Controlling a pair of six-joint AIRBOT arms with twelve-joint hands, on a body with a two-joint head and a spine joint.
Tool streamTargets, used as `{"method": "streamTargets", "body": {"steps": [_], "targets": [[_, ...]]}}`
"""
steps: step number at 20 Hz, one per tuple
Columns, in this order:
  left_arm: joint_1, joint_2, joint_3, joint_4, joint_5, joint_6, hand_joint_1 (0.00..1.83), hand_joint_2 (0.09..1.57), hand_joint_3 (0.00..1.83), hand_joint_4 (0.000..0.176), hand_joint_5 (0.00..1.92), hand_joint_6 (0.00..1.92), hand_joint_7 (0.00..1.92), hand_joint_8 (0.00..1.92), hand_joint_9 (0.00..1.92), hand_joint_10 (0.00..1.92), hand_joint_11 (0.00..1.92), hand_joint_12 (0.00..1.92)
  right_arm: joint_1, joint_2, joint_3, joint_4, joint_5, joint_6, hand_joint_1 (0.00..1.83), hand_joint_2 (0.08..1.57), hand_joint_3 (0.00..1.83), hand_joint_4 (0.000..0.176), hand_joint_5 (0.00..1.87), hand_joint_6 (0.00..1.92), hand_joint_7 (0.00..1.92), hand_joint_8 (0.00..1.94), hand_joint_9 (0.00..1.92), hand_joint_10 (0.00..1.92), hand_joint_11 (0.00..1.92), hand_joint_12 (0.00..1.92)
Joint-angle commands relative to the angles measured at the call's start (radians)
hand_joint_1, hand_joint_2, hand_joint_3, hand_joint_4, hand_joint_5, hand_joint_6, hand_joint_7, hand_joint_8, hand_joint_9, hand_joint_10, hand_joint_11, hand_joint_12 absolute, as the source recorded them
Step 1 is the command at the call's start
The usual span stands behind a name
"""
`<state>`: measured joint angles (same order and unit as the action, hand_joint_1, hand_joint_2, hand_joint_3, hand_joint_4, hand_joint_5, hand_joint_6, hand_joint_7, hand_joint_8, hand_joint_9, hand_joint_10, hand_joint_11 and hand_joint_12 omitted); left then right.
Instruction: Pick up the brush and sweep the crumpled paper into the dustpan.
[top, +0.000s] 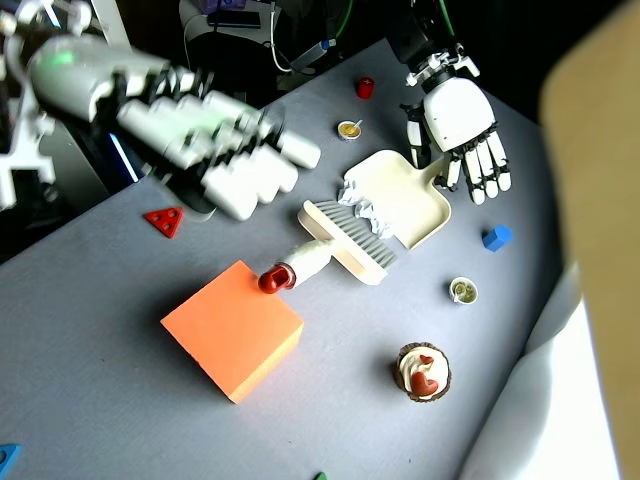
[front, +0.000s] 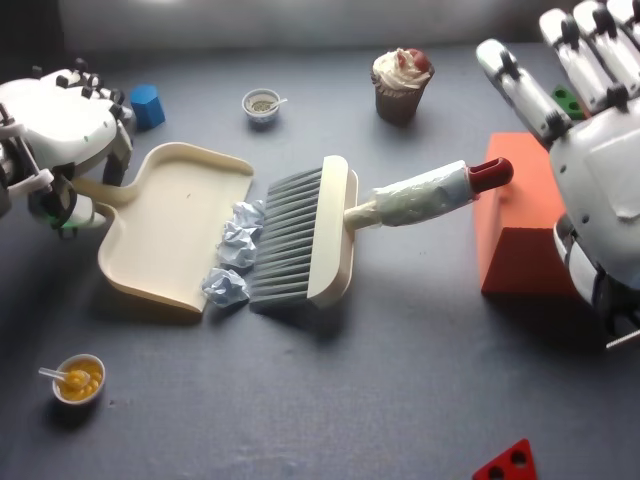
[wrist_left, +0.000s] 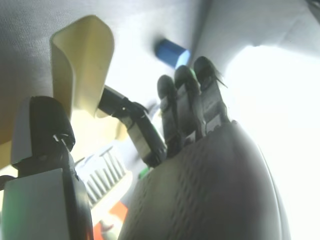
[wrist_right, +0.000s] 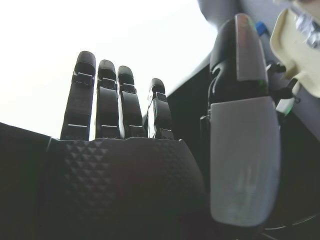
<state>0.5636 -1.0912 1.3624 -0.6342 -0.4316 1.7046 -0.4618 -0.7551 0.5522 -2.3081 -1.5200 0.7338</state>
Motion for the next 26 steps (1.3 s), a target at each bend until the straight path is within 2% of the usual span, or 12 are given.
{"method": "streamTargets", "body": {"steps": [1, 5, 6, 8, 9, 10, 11, 16, 18, 19, 22, 26], "targets": [[-0.012, 0.005, 0.01, 0.019, -0.082, 0.005, 1.06, 1.12, 0.0, 0.055, 0.97, 0.99, 0.31, 0.0, 0.21, 0.0, 0.03, 0.25, 0.004, -0.014, 0.004, -0.105, -0.061, 0.002, 1.07, 1.0, 0.0, 0.0, 0.07, 0.0, 0.11, 0.01, 0.16, 0.01, 0.18, 0.05], [-0.022, 0.005, 0.007, 0.025, -0.077, 0.005, 1.05, 1.12, 0.0, 0.093, 0.99, 0.97, 0.32, 0.0, 0.22, 0.0, 0.03, 0.24, -0.035, -0.095, 0.032, -0.148, -0.075, 0.002, 1.09, 0.97, 0.0, 0.0, 0.06, 0.0, 0.09, 0.0, 0.13, 0.0, 0.16, 0.04], [-0.023, 0.007, 0.005, 0.025, -0.076, 0.005, 1.08, 1.1, 0.0, 0.034, 1.02, 0.91, 0.33, 0.0, 0.21, 0.0, 0.04, 0.24, -0.042, -0.111, 0.035, -0.159, -0.075, 0.002, 1.11, 0.95, 0.0, 0.0, 0.06, 0.0, 0.11, 0.01, 0.14, 0.01, 0.18, 0.04], [-0.025, 0.014, -0.002, 0.025, -0.073, 0.005, 1.07, 1.13, 0.0, 0.013, 0.96, 1.01, 0.27, 0.0, 0.19, 0.0, 0.06, 0.27, -0.052, -0.153, 0.059, -0.18, -0.087, 0.0, 1.12, 0.93, 0.0, 0.0, 0.11, 0.02, 0.14, 0.02, 0.17, 0.01, 0.2, 0.05], [-0.025, 0.018, -0.006, 0.026, -0.073, 0.005, 1.04, 1.12, 0.0, 0.084, 0.97, 1.0, 0.29, 0.0, 0.21, 0.0, 0.09, 0.28, -0.053, -0.177, 0.08, -0.181, -0.093, -0.003, 1.1, 0.93, 0.0, 0.0, 0.1, 0.01, 0.13, 0.0, 0.15, 0.0, 0.18, 0.04], [-0.026, 0.021, -0.008, 0.028, -0.074, 0.005, 1.08, 1.12, 0.0, 0.012, 0.98, 0.98, 0.3, 0.0, 0.21, 0.0, 0.07, 0.28, -0.053, -0.199, 0.101, -0.181, -0.099, -0.007, 1.05, 0.94, 0.0, 0.0, 0.1, 0.0, 0.13, 0.0, 0.15, 0.0, 0.18, 0.04], [-0.026, 0.023, -0.011, 0.03, -0.078, 0.005, 1.08, 1.12, 0.0, 0.012, 0.98, 0.98, 0.3, 0.0, 0.21, 0.0, 0.07, 0.28, -0.055, -0.219, 0.124, -0.182, -0.101, -0.01, 1.05, 0.94, 0.0, 0.0, 0.1, 0.0, 0.13, 0.0, 0.15, 0.0, 0.18, 0.04], [-0.025, 0.038, -0.025, 0.036, -0.095, 0.004, 1.04, 1.13, 0.0, 0.096, 0.96, 1.01, 0.31, 0.0, 0.21, 0.0, 0.06, 0.26, -0.056, -0.287, 0.186, -0.198, -0.116, -0.014, 1.04, 1.0, 0.01, 0.0, 0.11, 0.0, 0.12, 0.0, 0.14, 0.0, 0.16, 0.03], [-0.025, 0.045, -0.031, 0.039, -0.1, -0.001, 1.04, 1.13, 0.0, 0.083, 0.96, 1.02, 0.3, 0.0, 0.2, 0.0, 0.08, 0.28, -0.05, -0.311, 0.211, -0.199, -0.116, -0.014, 1.04, 1.0, 0.01, 0.0, 0.1, 0.0, 0.11, 0.0, 0.13, 0.0, 0.17, 0.03], [-0.025, 0.049, -0.033, 0.043, -0.107, -0.007, 1.08, 1.12, 0.0, 0.007, 0.98, 0.98, 0.31, 0.0, 0.23, 0.0, 0.11, 0.3, -0.047, -0.331, 0.236, -0.204, -0.116, -0.014, 1.05, 0.99, 0.0, 0.0, 0.1, 0.0, 0.12, 0.0, 0.14, 0.0, 0.18, 0.04], [-0.025, 0.055, -0.041, 0.043, -0.112, -0.01, 1.06, 1.11, 0.0, 0.071, 1.0, 0.95, 0.3, 0.0, 0.18, 0.0, 0.01, 0.23, -0.046, -0.372, 0.302, -0.208, -0.117, -0.014, 1.08, 0.95, 0.0, 0.0, 0.09, 0.0, 0.12, 0.0, 0.15, 0.0, 0.18, 0.04], [-0.022, 0.056, -0.046, 0.039, -0.126, -0.013, 1.06, 1.12, 0.0, 0.048, 0.98, 0.98, 0.3, 0.0, 0.21, 0.0, 0.07, 0.24, -0.044, -0.408, 0.383, -0.187, -0.116, -0.014, 1.05, 0.95, 0.0, 0.0, 0.07, 0.01, 0.1, 0.0, 0.12, 0.0, 0.16, 0.02]]}}
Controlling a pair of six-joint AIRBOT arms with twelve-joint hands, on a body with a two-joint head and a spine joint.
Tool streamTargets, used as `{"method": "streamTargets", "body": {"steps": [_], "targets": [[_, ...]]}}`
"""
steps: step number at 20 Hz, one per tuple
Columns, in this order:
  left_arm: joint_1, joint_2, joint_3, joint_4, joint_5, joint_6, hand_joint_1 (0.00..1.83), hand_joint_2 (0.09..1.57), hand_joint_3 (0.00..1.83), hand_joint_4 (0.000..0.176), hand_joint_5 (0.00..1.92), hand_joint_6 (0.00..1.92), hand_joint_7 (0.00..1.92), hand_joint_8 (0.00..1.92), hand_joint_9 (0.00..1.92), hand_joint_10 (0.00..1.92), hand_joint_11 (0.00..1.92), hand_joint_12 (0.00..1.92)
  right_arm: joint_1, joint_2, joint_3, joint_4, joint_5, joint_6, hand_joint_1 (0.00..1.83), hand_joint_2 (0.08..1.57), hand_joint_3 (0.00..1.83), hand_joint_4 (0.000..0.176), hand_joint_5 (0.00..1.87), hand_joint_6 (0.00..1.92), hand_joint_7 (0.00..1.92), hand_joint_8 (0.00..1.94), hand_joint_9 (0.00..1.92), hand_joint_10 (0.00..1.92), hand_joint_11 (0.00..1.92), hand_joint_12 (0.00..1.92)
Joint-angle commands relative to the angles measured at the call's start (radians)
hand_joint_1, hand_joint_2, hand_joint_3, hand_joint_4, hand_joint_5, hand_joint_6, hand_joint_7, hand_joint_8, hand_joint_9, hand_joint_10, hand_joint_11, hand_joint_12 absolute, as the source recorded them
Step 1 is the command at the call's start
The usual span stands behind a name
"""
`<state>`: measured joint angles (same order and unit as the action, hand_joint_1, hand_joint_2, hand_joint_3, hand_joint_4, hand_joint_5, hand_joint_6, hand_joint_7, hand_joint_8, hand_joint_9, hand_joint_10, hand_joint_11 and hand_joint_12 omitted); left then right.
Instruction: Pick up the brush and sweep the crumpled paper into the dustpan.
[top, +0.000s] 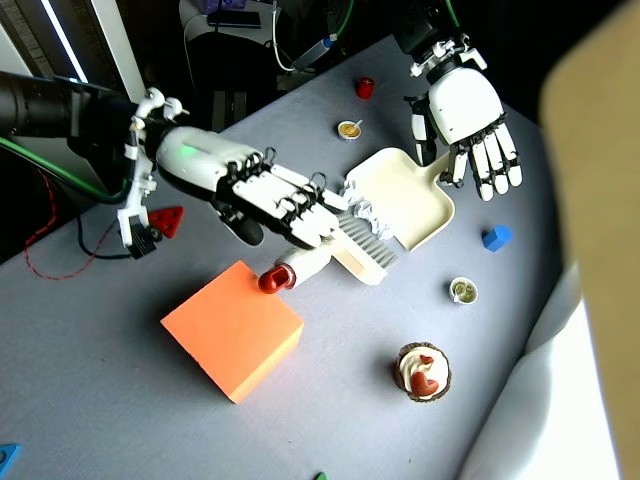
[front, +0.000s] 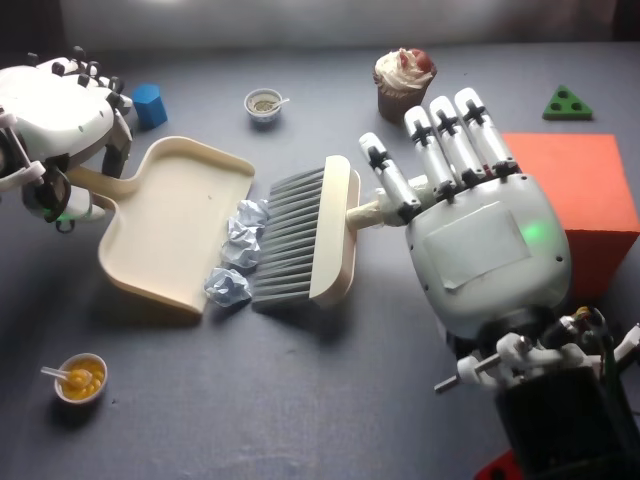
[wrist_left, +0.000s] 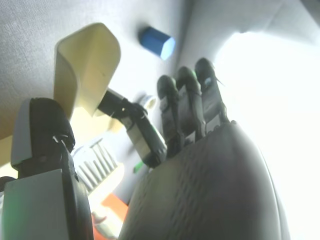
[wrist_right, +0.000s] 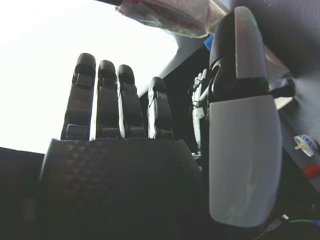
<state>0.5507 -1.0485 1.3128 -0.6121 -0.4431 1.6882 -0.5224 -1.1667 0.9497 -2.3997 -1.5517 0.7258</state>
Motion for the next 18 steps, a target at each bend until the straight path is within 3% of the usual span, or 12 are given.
{"method": "streamTargets", "body": {"steps": [1, 3, 4, 6, 10, 12, 13, 14, 16, 17, 18], "targets": [[-0.008, 0.013, 0.003, 0.014, -0.115, 0.003, 1.06, 1.12, 0.0, 0.041, 0.98, 0.98, 0.3, 0.0, 0.21, 0.0, 0.08, 0.25, 0.017, -0.007, 0.006, -0.087, -0.084, -0.006, 1.05, 0.94, 0.0, 0.0, 0.09, 0.01, 0.11, 0.01, 0.13, 0.01, 0.15, 0.02], [-0.004, 0.014, 0.003, 0.011, -0.123, 0.001, 1.05, 1.13, 0.0, 0.045, 0.95, 1.03, 0.28, 0.0, 0.2, 0.0, 0.08, 0.26, 0.017, -0.028, 0.047, -0.069, -0.083, -0.005, 1.03, 0.93, 0.0, 0.0, 0.08, 0.01, 0.11, 0.01, 0.14, 0.01, 0.17, 0.03], [-0.003, 0.015, 0.003, 0.01, -0.125, 0.001, 1.07, 1.13, 0.0, 0.011, 0.96, 1.01, 0.27, 0.0, 0.21, 0.0, 0.1, 0.27, 0.017, -0.039, 0.063, -0.062, -0.08, -0.003, 1.02, 0.94, 0.0, 0.0, 0.08, 0.0, 0.1, 0.0, 0.12, 0.0, 0.14, 0.02], [0.002, 0.018, 0.005, 0.01, -0.127, -0.001, 1.08, 1.13, 0.0, 0.0, 0.96, 1.02, 0.28, 0.0, 0.22, 0.01, 0.12, 0.28, 0.019, -0.067, 0.1, -0.052, -0.08, 0.002, 1.01, 0.94, 0.0, 0.0, 0.08, 0.0, 0.1, 0.0, 0.11, 0.0, 0.14, 0.02], [0.023, 0.021, 0.002, 0.01, -0.146, -0.024, 1.08, 1.12, 0.0, 0.0, 0.97, 0.99, 0.3, 0.0, 0.22, 0.01, 0.09, 0.3, 0.028, -0.099, 0.143, -0.049, -0.075, 0.01, 1.04, 0.94, 0.0, 0.0, 0.1, 0.01, 0.11, 0.01, 0.14, 0.01, 0.18, 0.04], [0.03, 0.022, 0.0, 0.005, -0.146, -0.025, 1.05, 1.13, 0.0, 0.047, 0.95, 1.03, 0.29, 0.0, 0.21, 0.0, 0.06, 0.29, 0.037, -0.111, 0.162, -0.047, -0.072, 0.016, 1.06, 0.92, 0.0, 0.0, 0.09, 0.01, 0.12, 0.01, 0.15, 0.01, 0.2, 0.04], [0.033, 0.022, 0.0, 0.004, -0.146, -0.029, 1.05, 1.13, 0.0, 0.052, 0.95, 1.03, 0.28, 0.0, 0.2, 0.0, 0.06, 0.29, 0.041, -0.117, 0.17, -0.045, -0.067, 0.021, 1.05, 0.93, 0.0, 0.0, 0.08, 0.0, 0.1, 0.0, 0.14, 0.01, 0.18, 0.03], [0.038, 0.023, -0.001, 0.001, -0.147, -0.034, 1.05, 1.14, 0.0, 0.038, 0.94, 1.04, 0.26, 0.0, 0.18, 0.0, 0.04, 0.3, 0.046, -0.123, 0.178, -0.042, -0.063, 0.027, 1.07, 0.93, 0.0, 0.0, 0.09, 0.01, 0.12, 0.01, 0.16, 0.01, 0.19, 0.04], [0.047, 0.027, -0.004, -0.006, -0.156, -0.037, 1.06, 1.14, 0.0, 0.03, 0.94, 1.04, 0.26, 0.0, 0.18, 0.0, 0.03, 0.29, 0.049, -0.136, 0.19, -0.036, -0.058, 0.034, 1.12, 0.94, 0.0, 0.0, 0.11, 0.01, 0.13, 0.01, 0.17, 0.01, 0.2, 0.04], [0.053, 0.029, -0.008, -0.009, -0.163, -0.038, 1.09, 1.12, 0.0, 0.0, 0.99, 0.97, 0.3, 0.01, 0.23, 0.01, 0.06, 0.32, 0.049, -0.144, 0.201, -0.033, -0.054, 0.037, 1.14, 0.94, 0.0, 0.0, 0.12, 0.01, 0.15, 0.01, 0.18, 0.01, 0.2, 0.04], [0.056, 0.031, -0.009, -0.011, -0.166, -0.038, 1.09, 1.11, 0.0, 0.0, 0.99, 0.96, 0.3, 0.0, 0.21, 0.0, 0.05, 0.32, 0.049, -0.15, 0.213, -0.033, -0.052, 0.04, 1.11, 0.93, 0.0, 0.0, 0.12, 0.01, 0.15, 0.01, 0.18, 0.01, 0.2, 0.04]]}}
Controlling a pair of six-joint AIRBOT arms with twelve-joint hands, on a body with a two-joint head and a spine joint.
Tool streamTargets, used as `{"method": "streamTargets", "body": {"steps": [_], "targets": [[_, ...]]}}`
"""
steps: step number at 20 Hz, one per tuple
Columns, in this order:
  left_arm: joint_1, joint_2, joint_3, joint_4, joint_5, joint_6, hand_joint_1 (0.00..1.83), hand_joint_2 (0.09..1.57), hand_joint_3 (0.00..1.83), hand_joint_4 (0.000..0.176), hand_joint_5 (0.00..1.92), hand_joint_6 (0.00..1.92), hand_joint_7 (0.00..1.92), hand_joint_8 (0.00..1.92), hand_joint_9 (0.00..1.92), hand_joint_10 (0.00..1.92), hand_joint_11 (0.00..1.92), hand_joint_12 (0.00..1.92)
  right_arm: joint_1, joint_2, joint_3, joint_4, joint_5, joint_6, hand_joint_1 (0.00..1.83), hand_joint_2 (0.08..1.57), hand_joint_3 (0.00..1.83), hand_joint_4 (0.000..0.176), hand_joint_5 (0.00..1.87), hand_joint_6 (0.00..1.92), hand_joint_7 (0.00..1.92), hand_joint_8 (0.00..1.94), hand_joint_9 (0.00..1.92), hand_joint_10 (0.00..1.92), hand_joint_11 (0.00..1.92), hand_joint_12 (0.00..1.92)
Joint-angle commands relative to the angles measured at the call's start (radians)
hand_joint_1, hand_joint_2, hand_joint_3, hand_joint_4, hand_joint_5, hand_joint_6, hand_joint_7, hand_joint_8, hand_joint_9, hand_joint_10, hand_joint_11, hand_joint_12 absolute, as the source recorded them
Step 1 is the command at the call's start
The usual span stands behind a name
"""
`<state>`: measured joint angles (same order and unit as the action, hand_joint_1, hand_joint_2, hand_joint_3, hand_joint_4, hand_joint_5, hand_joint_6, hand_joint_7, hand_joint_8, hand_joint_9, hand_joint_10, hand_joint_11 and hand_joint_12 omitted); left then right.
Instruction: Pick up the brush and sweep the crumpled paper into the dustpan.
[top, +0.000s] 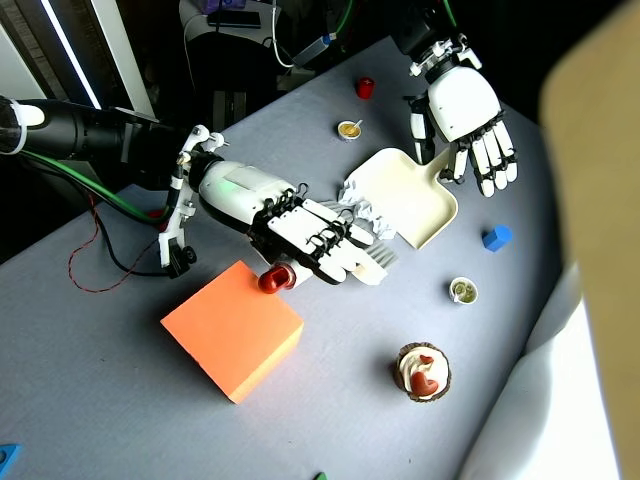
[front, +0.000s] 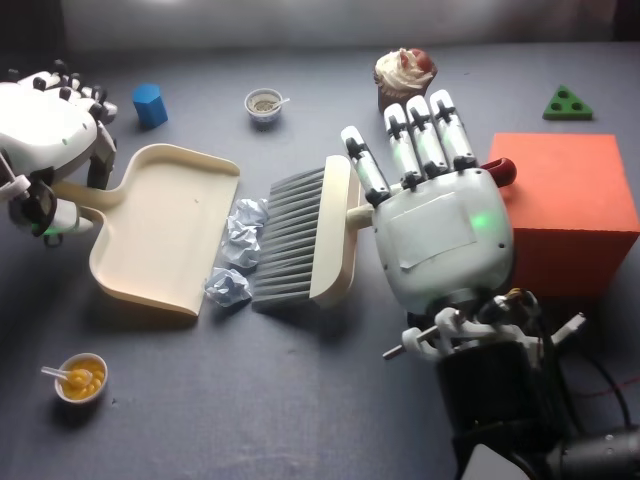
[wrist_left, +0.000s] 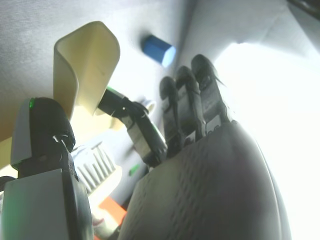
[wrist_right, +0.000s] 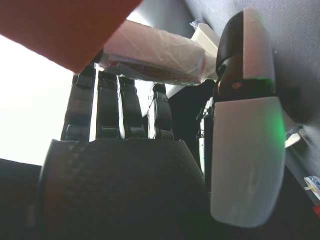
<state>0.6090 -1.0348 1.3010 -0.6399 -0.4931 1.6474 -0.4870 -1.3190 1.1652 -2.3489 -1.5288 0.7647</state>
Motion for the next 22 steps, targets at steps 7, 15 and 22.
{"method": "streamTargets", "body": {"steps": [7, 15, 22], "targets": [[0.001, 0.013, 0.003, 0.014, -0.124, 0.002, 1.06, 1.14, 0.0, 0.031, 0.94, 1.05, 0.27, 0.0, 0.2, 0.0, 0.05, 0.35, 0.013, -0.024, 0.055, -0.084, -0.066, 0.054, 1.11, 0.9, 0.0, 0.0, 0.14, 0.01, 0.16, 0.0, 0.18, 0.0, 0.18, 0.03], [0.0, 0.009, 0.019, 0.014, -0.129, 0.002, 1.1, 1.11, 0.0, 0.0, 1.0, 0.95, 0.28, 0.0, 0.19, 0.0, 0.02, 0.39, 0.02, -0.024, 0.078, -0.102, -0.058, 0.1, 1.09, 0.94, 0.0, 0.0, 0.24, 0.0, 0.24, 0.0, 0.26, 0.01, 0.26, 0.05], [-0.002, 0.009, 0.02, 0.013, -0.134, 0.002, 1.11, 1.1, 0.0, 0.0, 1.02, 0.91, 0.31, 0.0, 0.23, 0.0, 0.02, 0.4, 0.024, -0.022, 0.09, -0.141, -0.057, 0.107, 1.25, 1.12, 0.01, 0.0, 1.04, 0.53, 0.91, 1.31, 0.82, 1.13, 0.49, 1.7]]}}
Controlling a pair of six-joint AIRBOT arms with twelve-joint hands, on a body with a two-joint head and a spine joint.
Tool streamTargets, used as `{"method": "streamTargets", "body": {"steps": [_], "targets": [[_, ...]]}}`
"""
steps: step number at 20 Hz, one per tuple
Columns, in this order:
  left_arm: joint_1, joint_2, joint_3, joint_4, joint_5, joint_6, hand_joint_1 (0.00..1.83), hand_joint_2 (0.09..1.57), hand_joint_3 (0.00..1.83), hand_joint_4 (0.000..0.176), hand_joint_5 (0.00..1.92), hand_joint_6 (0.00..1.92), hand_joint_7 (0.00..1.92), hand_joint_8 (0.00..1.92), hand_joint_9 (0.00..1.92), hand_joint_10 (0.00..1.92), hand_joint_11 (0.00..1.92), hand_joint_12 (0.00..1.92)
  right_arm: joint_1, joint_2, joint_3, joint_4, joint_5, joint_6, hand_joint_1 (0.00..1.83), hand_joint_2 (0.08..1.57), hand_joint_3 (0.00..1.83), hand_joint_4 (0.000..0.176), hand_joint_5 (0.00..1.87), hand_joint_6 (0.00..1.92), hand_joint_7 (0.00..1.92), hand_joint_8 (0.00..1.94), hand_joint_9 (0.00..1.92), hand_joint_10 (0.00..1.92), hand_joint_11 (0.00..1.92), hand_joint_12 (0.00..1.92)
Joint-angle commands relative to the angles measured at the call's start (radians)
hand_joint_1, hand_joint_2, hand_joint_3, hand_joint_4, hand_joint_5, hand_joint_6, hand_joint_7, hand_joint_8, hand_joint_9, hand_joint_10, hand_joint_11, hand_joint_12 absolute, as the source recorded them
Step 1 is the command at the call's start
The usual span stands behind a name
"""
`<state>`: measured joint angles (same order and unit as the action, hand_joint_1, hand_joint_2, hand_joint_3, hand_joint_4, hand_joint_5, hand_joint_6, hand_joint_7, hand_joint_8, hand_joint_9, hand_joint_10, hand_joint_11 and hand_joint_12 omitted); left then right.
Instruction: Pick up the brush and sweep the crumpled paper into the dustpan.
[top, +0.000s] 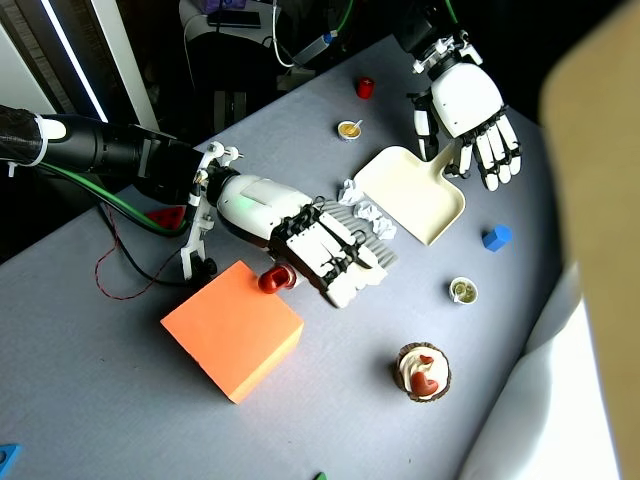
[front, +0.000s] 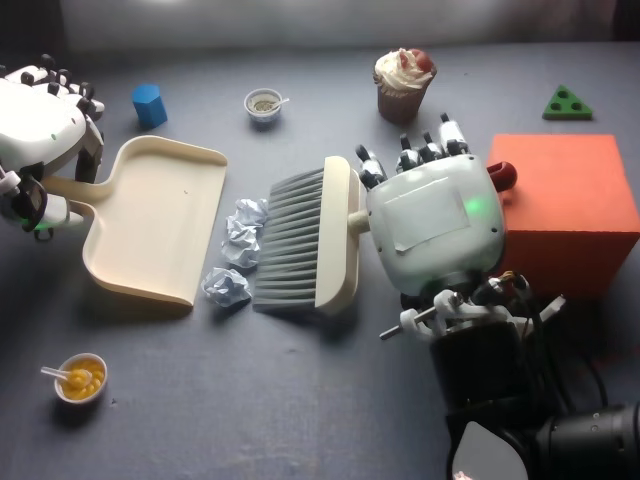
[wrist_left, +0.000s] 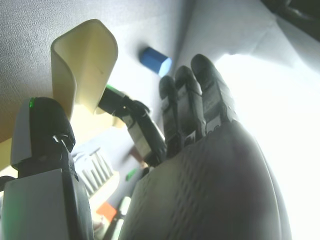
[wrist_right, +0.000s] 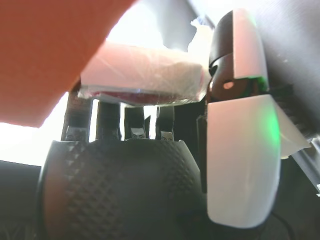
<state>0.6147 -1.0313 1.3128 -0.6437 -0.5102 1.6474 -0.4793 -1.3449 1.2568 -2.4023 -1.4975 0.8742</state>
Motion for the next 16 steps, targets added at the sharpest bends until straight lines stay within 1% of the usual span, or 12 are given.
{"method": "streamTargets", "body": {"steps": [1, 2, 3, 4, 5, 6, 7, 8, 9, 12, 14, 16], "targets": [[-0.008, 0.005, 0.008, 0.017, -0.117, 0.002, 1.11, 1.1, 0.0, 0.0, 1.02, 0.91, 0.31, 0.0, 0.22, 0.0, 0.02, 0.4, 0.017, 0.006, -0.001, -0.097, -0.088, -0.003, 1.21, 1.05, 0.0, 0.0, 1.14, 0.62, 0.87, 1.39, 0.72, 1.63, 0.53, 1.88], [-0.008, 0.004, 0.007, 0.017, -0.118, 0.002, 1.08, 1.11, 0.0, 0.023, 1.0, 0.95, 0.31, 0.0, 0.22, 0.0, 0.01, 0.4, 0.017, 0.009, 0.0, -0.104, -0.088, -0.003, 1.2, 1.02, 0.0, 0.0, 1.19, 0.62, 0.8, 1.62, 0.68, 1.86, 0.59, 1.91], [-0.009, 0.004, 0.007, 0.017, -0.118, 0.002, 1.09, 1.1, 0.0, 0.028, 1.03, 0.91, 0.34, 0.01, 0.25, 0.01, 0.02, 0.39, 0.017, 0.013, 0.003, -0.113, -0.088, -0.003, 1.29, 1.01, 0.0, 0.0, 1.02, 1.25, 0.82, 1.86, 0.81, 1.91, 0.73, 1.92], [-0.009, 0.004, 0.007, 0.017, -0.118, 0.002, 1.09, 1.09, 0.0, 0.024, 1.04, 0.87, 0.36, 0.01, 0.26, 0.01, 0.03, 0.4, 0.018, 0.016, 0.005, -0.115, -0.088, -0.003, 1.33, 1.02, 0.0, 0.0, 0.91, 1.73, 0.88, 1.93, 0.91, 1.92, 0.8, 1.92], [-0.009, 0.004, 0.007, 0.019, -0.118, 0.002, 1.1, 1.09, 0.0, 0.002, 1.04, 0.88, 0.34, 0.0, 0.25, 0.0, 0.03, 0.39, 0.02, 0.02, 0.009, -0.119, -0.088, -0.003, 1.4, 1.06, 0.0, 0.0, 0.93, 1.88, 0.92, 1.94, 0.93, 1.92, 0.77, 1.92], [-0.009, 0.004, 0.007, 0.02, -0.118, 0.002, 1.1, 1.1, 0.0, 0.0, 1.01, 0.93, 0.32, 0.0, 0.23, 0.0, 0.02, 0.38, 0.021, 0.024, 0.012, -0.124, -0.088, -0.003, 1.44, 1.1, 0.0, 0.004, 0.9, 1.91, 0.86, 1.94, 0.85, 1.92, 0.69, 1.92], [-0.009, 0.004, 0.007, 0.02, -0.116, 0.002, 1.09, 1.11, 0.0, 0.003, 1.01, 0.94, 0.31, 0.0, 0.21, 0.0, 0.02, 0.37, 0.023, 0.028, 0.016, -0.131, -0.088, -0.003, 1.49, 1.1, 0.0, 0.091, 0.88, 1.92, 0.86, 1.94, 0.87, 1.92, 0.75, 1.92], [-0.009, 0.004, 0.007, 0.021, -0.114, 0.002, 1.08, 1.12, 0.0, 0.003, 0.98, 0.98, 0.28, 0.0, 0.19, 0.0, 0.0, 0.34, 0.024, 0.033, 0.02, -0.142, -0.088, -0.003, 1.49, 1.14, 0.0, 0.157, 0.91, 1.92, 0.91, 1.94, 0.95, 1.92, 0.84, 1.92], [-0.009, 0.004, 0.007, 0.021, -0.113, 0.002, 1.1, 1.11, 0.0, 0.0, 1.0, 0.95, 0.28, 0.0, 0.19, 0.0, 0.0, 0.33, 0.027, 0.042, 0.021, -0.156, -0.088, -0.003, 1.5, 1.14, 0.0, 0.172, 0.99, 1.92, 1.0, 1.94, 1.07, 1.92, 0.97, 1.92], [-0.009, 0.0, 0.006, 0.023, -0.11, 0.002, 1.1, 1.11, 0.0, 0.0, 1.0, 0.94, 0.31, 0.0, 0.21, 0.0, 0.03, 0.36, 0.029, 0.058, 0.015, -0.177, -0.075, -0.008, 1.47, 1.15, 0.0, 0.176, 1.08, 1.92, 1.17, 1.94, 1.27, 1.92, 1.23, 1.92], [-0.009, -0.002, 0.005, 0.022, -0.108, 0.002, 1.08, 1.11, 0.0, 0.014, 1.0, 0.94, 0.32, 0.0, 0.21, 0.0, 0.02, 0.35, 0.035, 0.072, 0.003, -0.185, -0.054, -0.031, 1.47, 1.17, 0.0, 0.176, 1.08, 1.92, 1.2, 1.94, 1.3, 1.92, 1.26, 1.92], [-0.008, -0.004, 0.005, 0.019, -0.108, 0.002, 1.08, 1.11, 0.0, 0.004, 0.99, 0.97, 0.3, 0.0, 0.2, 0.0, 0.0, 0.31, 0.044, 0.086, -0.011, -0.197, -0.034, -0.06, 1.44, 1.2, 0.01, 0.176, 1.03, 1.92, 1.16, 1.94, 1.26, 1.92, 1.22, 1.92]]}}
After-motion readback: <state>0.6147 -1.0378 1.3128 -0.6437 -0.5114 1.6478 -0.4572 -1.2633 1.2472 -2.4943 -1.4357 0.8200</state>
